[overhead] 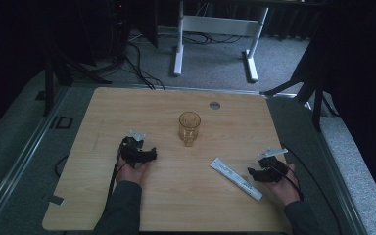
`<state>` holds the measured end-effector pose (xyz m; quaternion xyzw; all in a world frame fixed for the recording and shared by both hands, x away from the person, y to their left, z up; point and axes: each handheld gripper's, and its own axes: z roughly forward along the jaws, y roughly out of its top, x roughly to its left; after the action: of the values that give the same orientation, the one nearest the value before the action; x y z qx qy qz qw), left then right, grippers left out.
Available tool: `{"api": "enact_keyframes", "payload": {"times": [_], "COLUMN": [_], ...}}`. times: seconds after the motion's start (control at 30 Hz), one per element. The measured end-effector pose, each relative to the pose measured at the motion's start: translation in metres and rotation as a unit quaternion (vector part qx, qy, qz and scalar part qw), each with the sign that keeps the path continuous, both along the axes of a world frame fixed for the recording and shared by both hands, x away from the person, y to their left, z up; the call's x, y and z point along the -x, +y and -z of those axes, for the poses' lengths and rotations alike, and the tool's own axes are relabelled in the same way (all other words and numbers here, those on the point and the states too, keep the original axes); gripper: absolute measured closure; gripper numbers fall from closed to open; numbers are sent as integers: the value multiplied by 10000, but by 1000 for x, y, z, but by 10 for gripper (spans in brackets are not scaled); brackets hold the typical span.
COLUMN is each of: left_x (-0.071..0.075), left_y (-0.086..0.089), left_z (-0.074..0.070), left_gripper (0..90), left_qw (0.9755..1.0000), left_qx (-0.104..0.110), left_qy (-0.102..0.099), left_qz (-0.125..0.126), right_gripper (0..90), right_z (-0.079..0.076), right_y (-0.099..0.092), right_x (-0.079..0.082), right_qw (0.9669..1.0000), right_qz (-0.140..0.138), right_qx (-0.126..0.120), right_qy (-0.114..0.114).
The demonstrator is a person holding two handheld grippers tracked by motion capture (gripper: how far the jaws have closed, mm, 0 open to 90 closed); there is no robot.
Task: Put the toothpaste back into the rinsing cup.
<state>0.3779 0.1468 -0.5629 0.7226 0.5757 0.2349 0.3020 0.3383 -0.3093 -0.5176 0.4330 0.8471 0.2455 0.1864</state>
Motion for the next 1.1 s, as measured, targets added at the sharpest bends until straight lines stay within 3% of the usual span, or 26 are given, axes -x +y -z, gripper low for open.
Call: {"api": "enact_keyframes", "payload": {"times": [0.07, 0.23, 0.7, 1.1], "left_x": [0, 0, 0, 1], "left_y": [0, 0, 0, 0], "left_z": [0, 0, 0, 0], "left_gripper": [140, 140, 140, 141], "left_qw": [10000, 10000, 10000, 10000], "left_qx": [0, 1, 3, -4], "left_qy": [1, -1, -3, 1], "left_qz": [1, -2, -6, -8], "right_gripper": [451, 467, 467, 486], "right_z": [-3, -6, -20, -30], "right_y": [-2, -1, -4, 3], "right_x": [-1, -1, -3, -1], "right_qw": [9999, 9999, 10000, 9996], "right_qz": [57, 27, -36, -210], "right_qx": [-133, -149, -18, 149], "right_qy": [46, 3, -34, 136]}}
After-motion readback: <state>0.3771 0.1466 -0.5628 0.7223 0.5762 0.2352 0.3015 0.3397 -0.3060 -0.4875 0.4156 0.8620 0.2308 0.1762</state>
